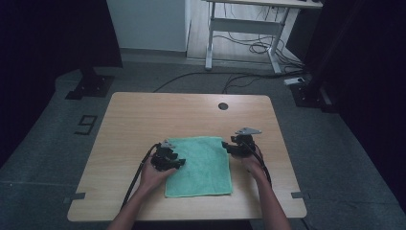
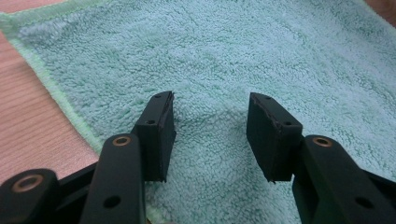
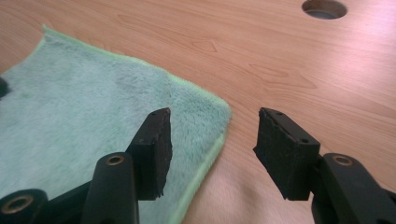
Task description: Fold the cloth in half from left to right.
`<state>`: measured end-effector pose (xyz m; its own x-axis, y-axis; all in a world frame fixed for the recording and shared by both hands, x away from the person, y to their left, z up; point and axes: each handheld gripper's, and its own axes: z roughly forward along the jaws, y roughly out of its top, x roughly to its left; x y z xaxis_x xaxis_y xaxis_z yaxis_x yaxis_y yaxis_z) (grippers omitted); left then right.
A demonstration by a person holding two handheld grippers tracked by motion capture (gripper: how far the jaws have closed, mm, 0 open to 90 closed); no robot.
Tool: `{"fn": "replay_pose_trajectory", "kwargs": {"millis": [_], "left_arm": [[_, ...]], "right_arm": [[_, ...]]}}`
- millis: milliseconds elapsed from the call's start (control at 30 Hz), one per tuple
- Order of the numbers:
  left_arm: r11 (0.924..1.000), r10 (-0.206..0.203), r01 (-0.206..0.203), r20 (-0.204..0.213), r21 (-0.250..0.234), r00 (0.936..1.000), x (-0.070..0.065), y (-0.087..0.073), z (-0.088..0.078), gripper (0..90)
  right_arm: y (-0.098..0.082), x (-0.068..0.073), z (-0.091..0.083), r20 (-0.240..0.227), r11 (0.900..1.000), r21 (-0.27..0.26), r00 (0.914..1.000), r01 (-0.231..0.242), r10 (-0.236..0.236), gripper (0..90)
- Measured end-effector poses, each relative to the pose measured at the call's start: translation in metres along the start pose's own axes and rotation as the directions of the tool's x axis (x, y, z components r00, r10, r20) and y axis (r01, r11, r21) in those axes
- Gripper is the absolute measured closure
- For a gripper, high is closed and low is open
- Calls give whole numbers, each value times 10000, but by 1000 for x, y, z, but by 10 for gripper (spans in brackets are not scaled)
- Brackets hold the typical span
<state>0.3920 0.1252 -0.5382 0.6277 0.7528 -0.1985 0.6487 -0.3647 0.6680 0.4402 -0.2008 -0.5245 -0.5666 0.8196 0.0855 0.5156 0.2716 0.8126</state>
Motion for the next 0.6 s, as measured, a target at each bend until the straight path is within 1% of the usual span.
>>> {"fn": "replay_pose_trajectory", "kwargs": {"millis": [33,67,133,200,300,367,467,500,533,600], "left_arm": [[10000,4,-4,-40,-68,10000,0,-1,0,519],[9999,13,-14,-62,-105,10000,-1,-1,0,522],[9998,-12,10,-103,-184,9999,-1,-3,0,526],[9998,1,-3,-119,-206,9999,-1,-3,0,528],[9998,-5,3,-99,-217,10000,-1,-4,0,528],[9997,-22,19,-94,-252,10000,-1,-4,-1,527],[9992,-88,84,-102,-384,9999,-1,-6,-1,532],[9991,-103,98,-109,-404,9999,-1,-6,-1,533],[9991,-109,104,-106,-409,9999,-1,-6,-1,533],[9991,-111,107,-105,-403,9999,-1,-7,-1,533]], "right_arm": [[0,0,5,-19,9999,154,10000,-66,66,451],[0,0,12,72,9996,281,10000,-27,25,450],[0,1,19,191,9993,353,9998,74,-81,445],[0,2,24,141,9990,436,9999,19,-25,445],[-2,6,32,330,9973,690,9991,240,-263,465],[-3,8,34,600,9972,672,9975,333,-374,518],[-5,9,36,841,9966,759,9957,330,-394,620],[-5,9,37,878,9963,806,9955,298,-369,651],[-6,8,37,745,9969,769,9969,184,-241,693],[-6,8,37,685,9970,765,9975,147,-200,773]]}}
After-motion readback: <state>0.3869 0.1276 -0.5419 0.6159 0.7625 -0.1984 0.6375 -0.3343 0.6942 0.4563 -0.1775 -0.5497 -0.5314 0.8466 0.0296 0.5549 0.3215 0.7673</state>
